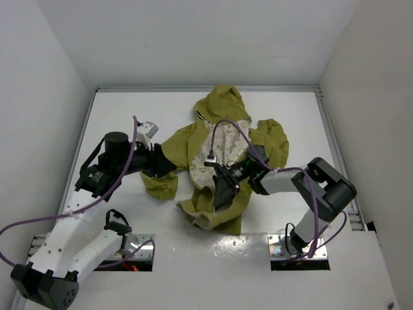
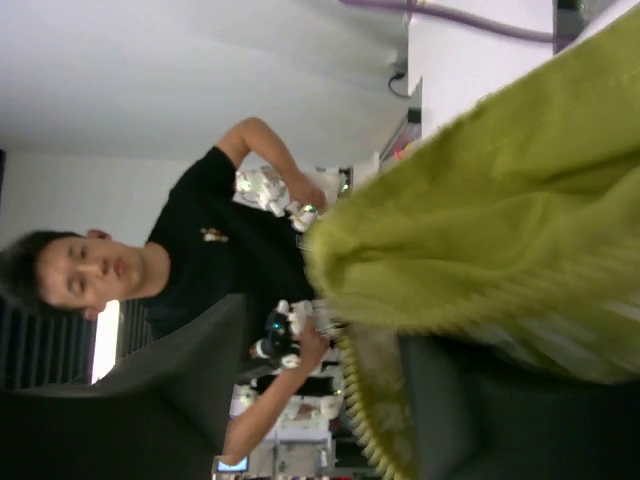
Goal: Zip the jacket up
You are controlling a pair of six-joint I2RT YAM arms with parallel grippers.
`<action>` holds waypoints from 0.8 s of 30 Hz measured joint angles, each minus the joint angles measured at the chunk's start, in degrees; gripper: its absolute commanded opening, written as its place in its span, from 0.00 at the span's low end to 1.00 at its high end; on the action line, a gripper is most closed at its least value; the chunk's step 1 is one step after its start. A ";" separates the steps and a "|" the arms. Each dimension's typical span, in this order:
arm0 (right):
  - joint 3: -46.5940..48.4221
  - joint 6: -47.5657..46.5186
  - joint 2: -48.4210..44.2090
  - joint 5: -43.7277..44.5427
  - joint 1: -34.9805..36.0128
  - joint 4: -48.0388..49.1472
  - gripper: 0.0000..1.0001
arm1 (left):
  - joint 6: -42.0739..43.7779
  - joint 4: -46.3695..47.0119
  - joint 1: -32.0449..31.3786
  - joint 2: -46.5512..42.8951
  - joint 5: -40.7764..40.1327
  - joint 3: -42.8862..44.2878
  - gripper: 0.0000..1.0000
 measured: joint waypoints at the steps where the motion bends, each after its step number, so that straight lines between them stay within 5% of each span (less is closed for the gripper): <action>1: -1.42 0.17 0.00 -0.46 -0.07 -0.04 0.76 | 0.83 -0.37 -0.04 1.01 -1.49 0.00 0.48; 7: -1.22 1.57 0.39 -2.10 -3.13 0.07 0.98 | 5.70 -2.16 -4.83 13.20 -5.29 3.41 0.49; 13: 7.80 3.91 4.37 -0.39 -14.93 -6.67 0.99 | 6.36 -1.16 -13.49 24.50 -6.78 6.16 0.48; 19: 25.55 -35.54 0.59 12.13 -19.82 -73.00 0.99 | 4.42 -1.53 -18.73 30.82 -10.38 6.36 0.38; 24: 35.76 -62.95 -4.09 25.79 -24.26 -103.27 0.99 | 2.71 -1.46 -19.21 42.97 -14.21 8.39 0.16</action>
